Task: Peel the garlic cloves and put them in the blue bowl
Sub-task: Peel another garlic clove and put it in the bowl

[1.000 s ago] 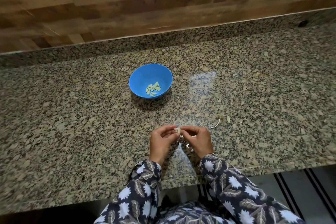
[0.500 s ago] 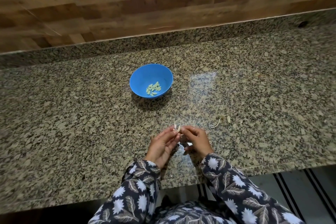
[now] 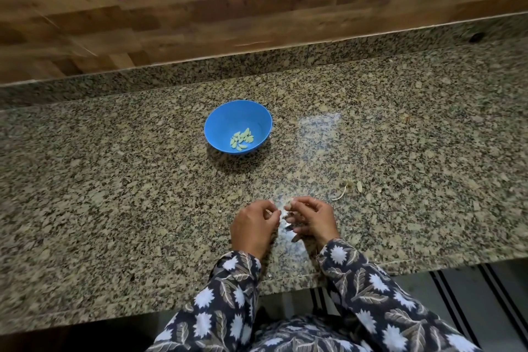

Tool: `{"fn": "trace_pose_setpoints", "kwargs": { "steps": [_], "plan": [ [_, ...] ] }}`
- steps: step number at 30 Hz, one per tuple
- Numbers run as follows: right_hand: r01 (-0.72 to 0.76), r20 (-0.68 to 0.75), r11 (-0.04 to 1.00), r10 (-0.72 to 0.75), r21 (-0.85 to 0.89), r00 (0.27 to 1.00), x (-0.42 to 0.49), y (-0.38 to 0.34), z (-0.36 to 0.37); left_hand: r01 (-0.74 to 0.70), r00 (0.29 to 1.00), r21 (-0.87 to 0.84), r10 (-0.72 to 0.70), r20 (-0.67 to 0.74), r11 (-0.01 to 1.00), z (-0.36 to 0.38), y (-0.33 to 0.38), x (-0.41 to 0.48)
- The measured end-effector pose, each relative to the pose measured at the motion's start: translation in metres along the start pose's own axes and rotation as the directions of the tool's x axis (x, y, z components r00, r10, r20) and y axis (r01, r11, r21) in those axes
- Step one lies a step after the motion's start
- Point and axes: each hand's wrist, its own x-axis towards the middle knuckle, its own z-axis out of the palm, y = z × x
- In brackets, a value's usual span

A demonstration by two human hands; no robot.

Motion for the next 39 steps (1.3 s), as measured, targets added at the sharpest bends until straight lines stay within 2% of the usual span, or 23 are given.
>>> {"fn": "trace_pose_setpoints", "kwargs": {
  "steps": [1,3,5,8,11,13,15,18,20,22,24,27,29,34,37,38,39],
  "plan": [
    [0.01,-0.006,1.0,-0.01,-0.017,1.0,0.001,0.001,-0.001,-0.001,1.0,0.006,0.001,0.023,1.0,0.001,0.0,0.001],
    [0.038,-0.008,0.998,-0.038,-0.058,0.999,0.002,0.001,-0.001,-0.014,0.999,-0.087,0.018,0.051,0.996,0.005,0.002,0.003],
    [0.064,-0.014,0.994,-0.066,-0.092,0.998,0.001,0.001,0.0,0.003,1.0,-0.26,0.005,0.03,0.966,0.006,0.007,0.005],
    [0.107,-0.033,0.981,-0.114,-0.159,0.993,-0.002,0.004,0.001,0.099,0.995,-0.512,-0.088,0.045,0.853,0.003,0.01,0.01],
    [0.219,0.011,0.896,-0.233,-0.387,0.972,0.005,0.011,-0.001,0.159,0.987,-0.505,-0.127,0.098,0.848,0.004,0.008,0.012],
    [0.232,0.046,0.881,-0.235,-0.413,0.971,0.005,0.012,-0.001,0.218,0.976,-0.547,-0.182,0.119,0.808,0.003,0.006,0.015],
    [0.211,0.034,0.916,-0.213,-0.342,0.976,0.005,0.011,-0.001,0.291,0.956,-0.657,-0.226,0.185,0.695,0.0,0.006,0.016],
    [0.077,0.015,0.996,-0.077,-0.039,0.997,0.002,0.007,0.002,0.364,0.93,-0.774,-0.252,0.269,0.519,-0.006,0.005,0.015],
    [0.04,-0.024,0.999,-0.039,0.016,0.999,0.004,0.008,0.001,0.392,0.914,-0.831,-0.265,0.306,0.395,-0.009,0.005,0.012],
    [0.051,-0.052,0.998,-0.049,0.033,0.997,0.005,0.008,0.001,0.409,0.904,-0.856,-0.272,0.331,0.318,-0.01,0.004,0.011],
    [0.082,-0.019,0.997,-0.082,-0.005,0.996,0.004,0.007,0.003,0.409,0.905,-0.853,-0.267,0.332,0.325,-0.01,0.004,0.01],
    [0.168,0.061,0.964,-0.158,-0.209,0.986,0.006,0.009,0.002,0.399,0.911,-0.838,-0.264,0.317,0.372,-0.007,0.005,0.01],
    [0.196,0.061,0.942,-0.186,-0.274,0.981,0.007,0.011,0.001,0.393,0.915,-0.828,-0.255,0.311,0.399,-0.005,0.003,0.011],
    [0.134,0.02,0.967,-0.133,-0.215,0.991,0.006,0.007,0.003,0.353,0.931,-0.805,-0.262,0.253,0.477,-0.009,0.004,0.012],
    [0.108,-0.036,0.982,-0.115,-0.153,0.993,0.008,0.006,-0.002,0.315,0.93,-0.843,-0.321,0.181,0.436,-0.019,-0.005,0.013],
    [0.098,-0.05,0.986,-0.106,-0.133,0.993,0.009,0.005,-0.005,0.29,0.928,-0.843,-0.35,0.13,0.454,-0.022,-0.013,0.014],
    [0.088,-0.059,0.99,-0.094,-0.108,0.994,0.008,0.004,-0.007,0.262,0.923,-0.815,-0.38,0.056,0.517,-0.025,-0.022,0.015]
  ]
}}
